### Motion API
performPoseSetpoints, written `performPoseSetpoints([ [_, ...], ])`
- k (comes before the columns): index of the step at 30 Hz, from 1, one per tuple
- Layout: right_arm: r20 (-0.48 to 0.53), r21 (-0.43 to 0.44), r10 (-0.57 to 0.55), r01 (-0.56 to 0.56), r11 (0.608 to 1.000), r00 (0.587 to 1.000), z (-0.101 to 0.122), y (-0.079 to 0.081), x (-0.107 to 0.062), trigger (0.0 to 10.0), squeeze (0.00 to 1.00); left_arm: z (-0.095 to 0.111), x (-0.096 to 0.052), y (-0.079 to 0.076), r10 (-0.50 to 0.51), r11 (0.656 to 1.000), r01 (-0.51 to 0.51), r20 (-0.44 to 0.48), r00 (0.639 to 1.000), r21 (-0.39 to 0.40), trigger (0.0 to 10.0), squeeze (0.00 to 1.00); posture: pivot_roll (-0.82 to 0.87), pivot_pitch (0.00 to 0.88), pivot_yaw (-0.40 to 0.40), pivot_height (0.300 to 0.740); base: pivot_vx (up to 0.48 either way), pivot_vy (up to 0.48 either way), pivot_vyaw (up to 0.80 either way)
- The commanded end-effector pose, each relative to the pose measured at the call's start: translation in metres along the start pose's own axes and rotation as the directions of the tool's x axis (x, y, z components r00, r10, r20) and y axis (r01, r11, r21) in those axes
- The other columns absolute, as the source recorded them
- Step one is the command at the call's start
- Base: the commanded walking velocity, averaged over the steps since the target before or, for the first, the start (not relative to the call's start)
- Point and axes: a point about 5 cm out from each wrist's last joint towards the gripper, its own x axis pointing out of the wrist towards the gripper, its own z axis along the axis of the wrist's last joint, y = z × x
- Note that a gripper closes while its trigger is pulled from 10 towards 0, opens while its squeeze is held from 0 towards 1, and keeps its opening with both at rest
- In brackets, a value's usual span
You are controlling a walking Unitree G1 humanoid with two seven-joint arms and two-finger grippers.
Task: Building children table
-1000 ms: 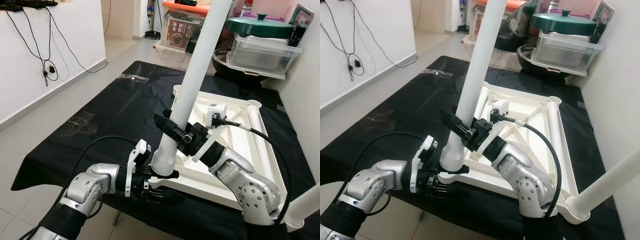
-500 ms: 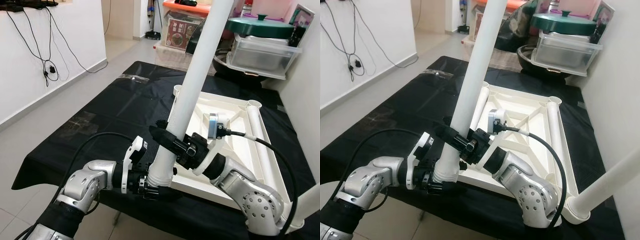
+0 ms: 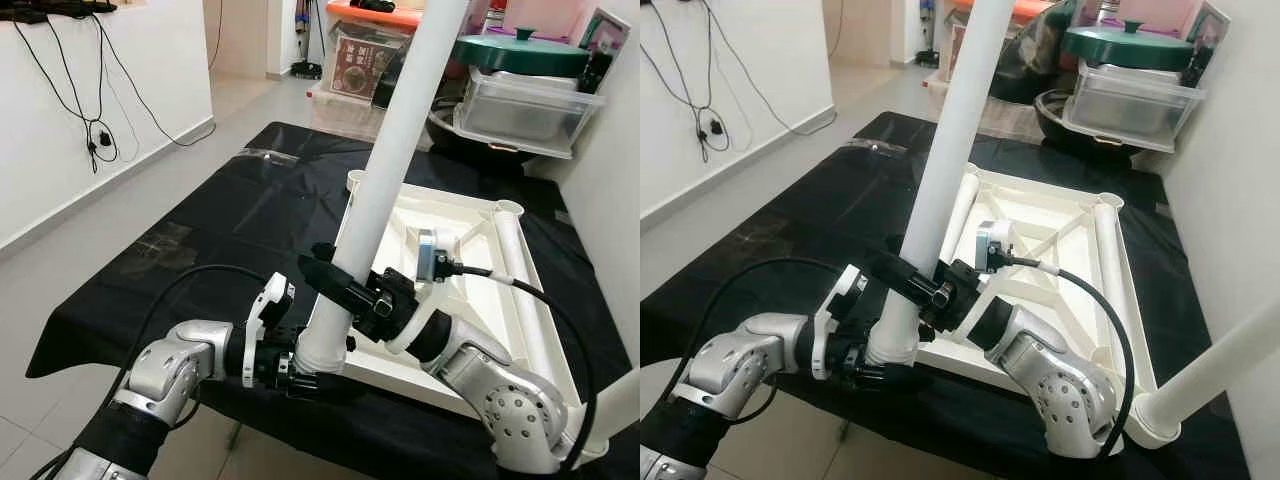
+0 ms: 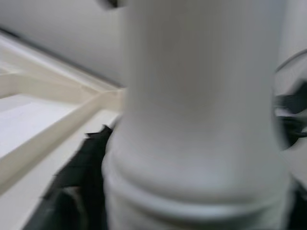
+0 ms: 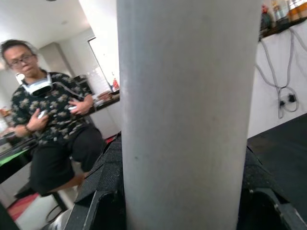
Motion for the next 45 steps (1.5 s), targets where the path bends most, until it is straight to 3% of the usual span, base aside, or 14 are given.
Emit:
performPoseSetpoints([
  [1,-0.022,0.025,0.072,-0.072,0.997,0.997,-0.006,0.009,0.005,0.0,0.00,0.005,0.004,0.002,-0.003,1.000,0.003,0.017,1.000,0.003,0.0,0.00,0.12,0.000,-0.103,0.740,0.000,0.000,0.00],
  [14,-0.034,0.002,0.032,-0.032,0.999,0.999,-0.009,0.004,0.004,0.0,0.00,0.006,0.003,0.004,0.011,1.000,-0.011,0.031,0.999,0.011,0.0,0.00,0.12,0.000,-0.101,0.740,0.000,0.000,0.00],
  [15,-0.043,-0.008,-0.022,0.021,1.000,0.999,-0.010,-0.001,0.004,9.4,0.00,0.006,0.003,0.005,0.025,0.999,-0.026,0.024,0.999,0.019,0.0,0.00,0.12,0.000,-0.104,0.740,0.000,0.000,0.00],
  [16,-0.043,-0.008,-0.022,0.021,1.000,0.999,-0.010,-0.001,0.004,9.4,0.00,0.006,0.003,0.005,0.025,0.999,-0.026,0.024,0.999,0.019,0.0,0.00,0.12,0.000,-0.104,0.740,0.000,0.000,0.00],
  [17,-0.034,-0.020,-0.097,0.096,0.995,0.995,-0.009,-0.009,0.005,10.0,0.00,0.006,0.003,0.007,0.038,0.999,-0.039,0.015,0.999,0.030,1.1,0.00,0.12,0.000,-0.103,0.740,0.000,0.000,0.00],
  [18,-0.018,-0.016,-0.182,0.182,0.983,0.983,-0.008,-0.019,0.005,10.0,0.25,0.006,0.002,0.008,0.052,0.998,-0.052,0.006,0.999,0.040,5.1,0.00,0.12,0.000,-0.103,0.740,0.000,0.000,0.00],
  [19,0.000,-0.018,-0.230,0.230,0.973,0.973,-0.006,-0.024,0.005,10.0,1.00,0.005,0.002,0.009,0.064,0.997,-0.064,-0.001,0.998,0.046,10.0,0.00,0.12,0.000,-0.103,0.740,0.000,0.000,0.00],
  [23,0.021,-0.054,-0.313,0.314,0.948,0.950,-0.002,-0.030,0.004,10.0,1.00,0.002,0.001,0.012,0.116,0.990,-0.112,-0.045,0.992,0.082,10.0,0.00,0.13,0.000,-0.102,0.740,0.000,0.000,0.00],
  [24,0.017,-0.065,-0.334,0.335,0.940,0.942,-0.002,-0.031,0.003,10.0,0.19,-0.001,0.000,0.016,0.157,0.980,-0.146,-0.084,0.984,0.132,10.0,0.00,0.13,0.000,-0.102,0.740,0.000,0.000,0.00],
  [25,0.014,-0.072,-0.349,0.349,0.934,0.937,-0.002,-0.032,0.003,10.0,0.00,-0.003,0.000,0.018,0.185,0.972,-0.165,-0.110,0.977,0.168,10.0,0.00,0.13,0.000,-0.102,0.740,0.000,0.000,0.00],
  [32,0.057,-0.036,-0.384,0.387,0.922,0.921,0.000,-0.031,0.005,10.0,0.00,-0.005,-0.002,0.029,0.288,0.943,-0.253,-0.148,0.946,0.217,10.0,0.00,0.13,0.000,-0.103,0.740,0.000,0.000,0.00],
  [42,0.085,0.037,-0.342,0.340,0.940,0.936,-0.005,-0.019,0.014,10.0,0.00,-0.013,0.000,0.030,0.296,0.940,-0.256,-0.167,0.941,0.225,10.0,0.00,0.13,0.000,-0.100,0.740,0.000,0.000,0.00],
  [44,0.083,0.040,-0.325,0.323,0.946,0.942,-0.009,-0.016,0.016,0.0,0.00,-0.016,0.001,0.028,0.265,0.948,-0.221,-0.181,0.947,0.231,10.0,0.00,0.13,0.000,-0.101,0.740,0.000,0.000,0.00],
  [45,0.084,0.038,-0.321,0.318,0.947,0.943,-0.010,-0.015,0.017,0.0,0.00,-0.017,0.001,0.027,0.252,0.950,-0.206,-0.188,0.949,0.234,10.0,0.00,0.13,0.000,-0.101,0.740,0.000,0.000,0.00],
])
